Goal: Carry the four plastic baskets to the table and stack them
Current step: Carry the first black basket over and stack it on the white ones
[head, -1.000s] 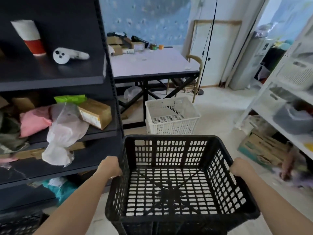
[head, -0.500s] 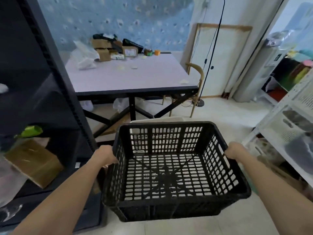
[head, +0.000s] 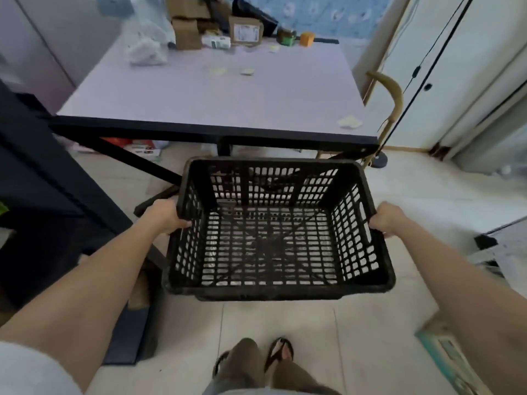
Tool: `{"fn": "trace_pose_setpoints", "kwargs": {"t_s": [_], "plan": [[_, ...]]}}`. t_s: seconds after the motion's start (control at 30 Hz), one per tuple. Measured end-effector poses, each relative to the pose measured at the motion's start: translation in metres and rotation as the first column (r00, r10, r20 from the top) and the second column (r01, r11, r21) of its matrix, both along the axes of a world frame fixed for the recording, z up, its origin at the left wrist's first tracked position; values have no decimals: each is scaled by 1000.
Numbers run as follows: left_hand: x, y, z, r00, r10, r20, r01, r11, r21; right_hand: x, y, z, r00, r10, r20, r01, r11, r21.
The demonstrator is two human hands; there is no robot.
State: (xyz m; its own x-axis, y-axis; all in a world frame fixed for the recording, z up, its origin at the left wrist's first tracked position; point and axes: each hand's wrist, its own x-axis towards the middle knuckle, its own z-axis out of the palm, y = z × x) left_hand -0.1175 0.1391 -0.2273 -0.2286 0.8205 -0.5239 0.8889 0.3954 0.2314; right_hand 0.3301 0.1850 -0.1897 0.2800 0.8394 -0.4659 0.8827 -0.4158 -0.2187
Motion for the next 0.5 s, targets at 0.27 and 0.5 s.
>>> {"fn": "trace_pose_setpoints", "kwargs": {"t_s": [0.27, 0.5], "plan": [[1, 73, -30, 999, -32, -33, 31, 999, -10, 2, 74, -54, 999, 10, 52, -9, 1000, -28], [2, 101, -33, 1000, -4, 18, 3, 998, 61, 16, 103, -83, 999, -23, 39, 26, 998, -58]]}}
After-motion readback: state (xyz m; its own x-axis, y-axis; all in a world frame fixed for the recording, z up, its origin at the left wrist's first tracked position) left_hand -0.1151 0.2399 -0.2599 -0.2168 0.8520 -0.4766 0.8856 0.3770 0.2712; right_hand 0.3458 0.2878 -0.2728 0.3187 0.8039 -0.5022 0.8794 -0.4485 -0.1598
